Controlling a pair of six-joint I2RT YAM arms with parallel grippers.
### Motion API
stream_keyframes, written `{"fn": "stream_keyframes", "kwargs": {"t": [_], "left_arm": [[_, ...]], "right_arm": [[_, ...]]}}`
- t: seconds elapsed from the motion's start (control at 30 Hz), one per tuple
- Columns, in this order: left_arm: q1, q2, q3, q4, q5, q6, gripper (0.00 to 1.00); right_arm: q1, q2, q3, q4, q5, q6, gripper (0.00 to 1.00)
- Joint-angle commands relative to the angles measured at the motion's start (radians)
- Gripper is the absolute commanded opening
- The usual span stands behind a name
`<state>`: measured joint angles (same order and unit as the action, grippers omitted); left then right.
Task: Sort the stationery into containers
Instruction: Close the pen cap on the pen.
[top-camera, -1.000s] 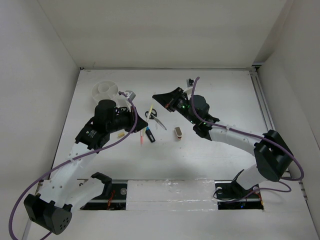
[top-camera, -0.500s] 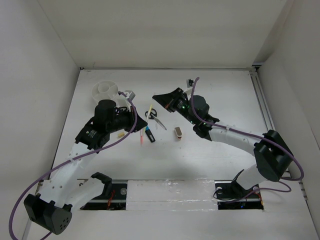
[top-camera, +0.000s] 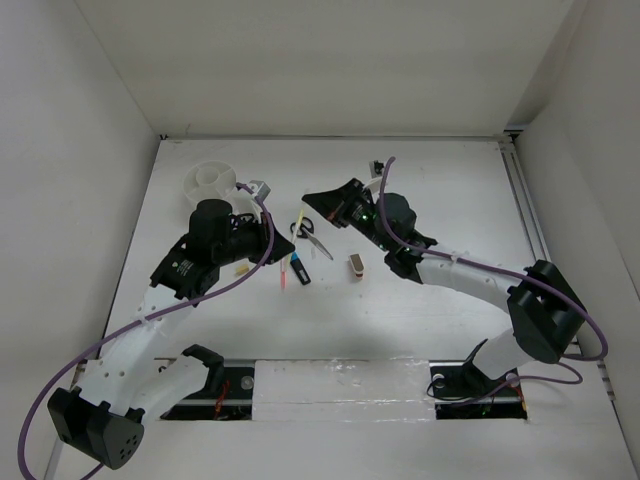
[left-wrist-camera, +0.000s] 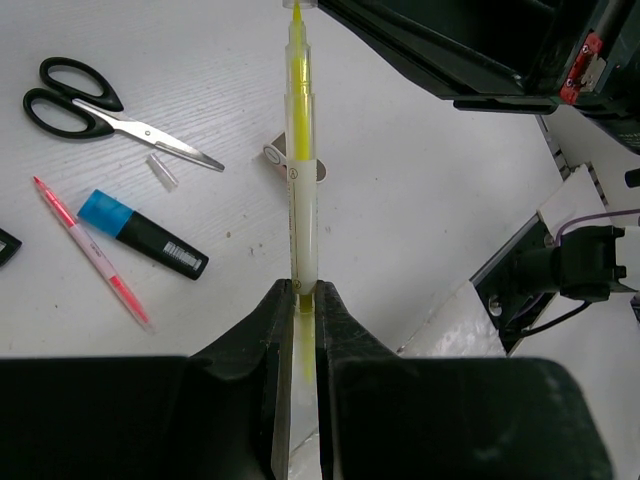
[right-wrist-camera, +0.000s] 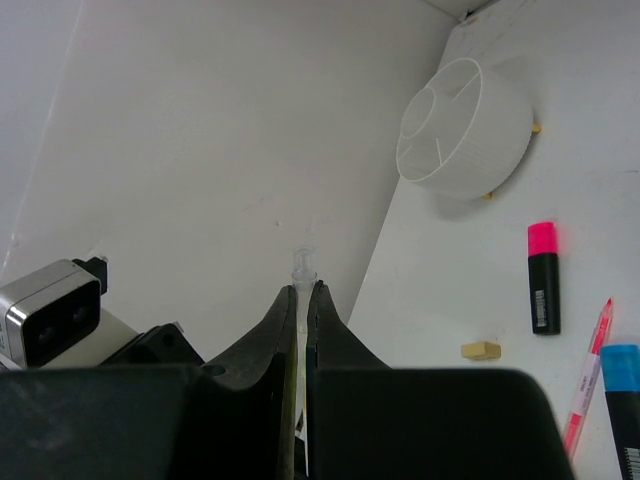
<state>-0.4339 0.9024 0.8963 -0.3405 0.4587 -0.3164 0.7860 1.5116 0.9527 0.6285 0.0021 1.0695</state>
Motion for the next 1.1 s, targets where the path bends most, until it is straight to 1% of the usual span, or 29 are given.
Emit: {"fn": "stream_keyframes", "kwargs": {"t": [0.0, 0.3, 0.67, 1.07], "left_arm": [[0.004, 0.001, 0.006, 0.021, 0.0, -0.004, 0.0], [0.004, 0.001, 0.006, 0.021, -0.009, -0.004, 0.0], [0.004, -0.008, 0.015, 0.012, -0.058, -0.013, 0.0], [0.004, 0.001, 0.015, 0.012, -0.058, -0.013, 0.0]], "right_arm": [[0.016, -0.014, 0.003, 0.033, 0.012, -0.013, 0.0], [0.035, 0.005, 0.003, 0.033, 0.012, -0.013, 0.0], [0.053, -0.004, -0.008, 0.023, 0.03, -0.065, 0.0], [0.093, 0.006, -0.017, 0.014, 0.03, -0.106, 0.0]]}}
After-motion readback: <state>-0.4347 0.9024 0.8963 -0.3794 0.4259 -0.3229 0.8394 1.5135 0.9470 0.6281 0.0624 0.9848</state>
